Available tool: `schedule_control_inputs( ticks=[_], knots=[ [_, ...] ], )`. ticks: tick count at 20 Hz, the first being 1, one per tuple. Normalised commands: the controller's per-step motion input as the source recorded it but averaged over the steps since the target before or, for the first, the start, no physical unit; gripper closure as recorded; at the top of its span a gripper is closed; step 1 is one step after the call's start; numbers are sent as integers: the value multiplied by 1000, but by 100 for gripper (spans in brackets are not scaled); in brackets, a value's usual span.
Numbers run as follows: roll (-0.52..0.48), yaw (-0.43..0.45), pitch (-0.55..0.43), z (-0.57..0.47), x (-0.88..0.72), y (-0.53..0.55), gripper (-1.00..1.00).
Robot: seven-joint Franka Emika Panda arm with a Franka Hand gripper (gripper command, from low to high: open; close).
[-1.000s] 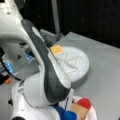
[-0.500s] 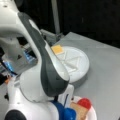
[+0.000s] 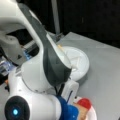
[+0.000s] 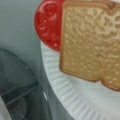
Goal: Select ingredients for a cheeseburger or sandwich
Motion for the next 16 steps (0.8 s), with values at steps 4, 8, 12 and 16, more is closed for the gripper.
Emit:
schedule_control_inputs(
  ticks=[4, 8, 12, 16],
  knots=[
    [-614, -126, 78, 285, 35, 356, -100],
    [-565, -109, 39, 243, -71, 361, -100],
    [-522, -86, -21, 180, -212, 326, -100],
    [-510, -75, -105, 31, -317, 306, -100]
  ],
)
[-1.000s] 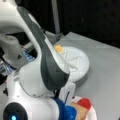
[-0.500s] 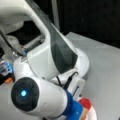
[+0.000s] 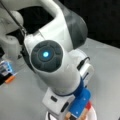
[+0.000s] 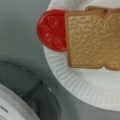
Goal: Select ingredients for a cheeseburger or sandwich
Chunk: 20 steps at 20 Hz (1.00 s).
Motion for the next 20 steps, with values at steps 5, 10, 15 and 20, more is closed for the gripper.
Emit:
schedule_control_inputs(
  ticks=[5, 10, 15, 20],
  knots=[
    [-512, -109, -90, 1, -507, 403, -100],
    [-413, -63, -112, 47, -701, 438, -100],
    [-346, -58, -121, 92, -841, 362, -100],
    [-316, -99, -145, 44, -698, 337, -100]
  ],
)
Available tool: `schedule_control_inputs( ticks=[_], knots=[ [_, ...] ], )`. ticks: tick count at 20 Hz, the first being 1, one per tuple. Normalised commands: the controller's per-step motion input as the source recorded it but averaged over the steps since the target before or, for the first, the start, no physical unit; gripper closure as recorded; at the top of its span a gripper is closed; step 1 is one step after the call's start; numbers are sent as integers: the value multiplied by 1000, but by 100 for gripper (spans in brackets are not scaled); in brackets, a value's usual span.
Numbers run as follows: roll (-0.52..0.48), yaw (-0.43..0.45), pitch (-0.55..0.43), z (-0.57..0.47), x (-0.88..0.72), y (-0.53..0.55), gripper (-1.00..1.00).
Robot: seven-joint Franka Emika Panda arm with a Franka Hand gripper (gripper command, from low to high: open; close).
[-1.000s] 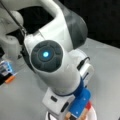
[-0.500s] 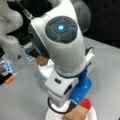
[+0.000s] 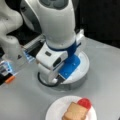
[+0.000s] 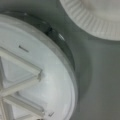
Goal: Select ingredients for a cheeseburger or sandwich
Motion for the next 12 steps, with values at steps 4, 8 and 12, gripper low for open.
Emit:
schedule_control_inputs(
  ticks=[4, 8, 12],
  knots=[
    [-329, -109, -157, -3, -516, 263, -100],
    [-274, -77, -116, 27, -318, 179, -100],
    [-222, -58, -103, -37, -120, 121, -100]
  ],
)
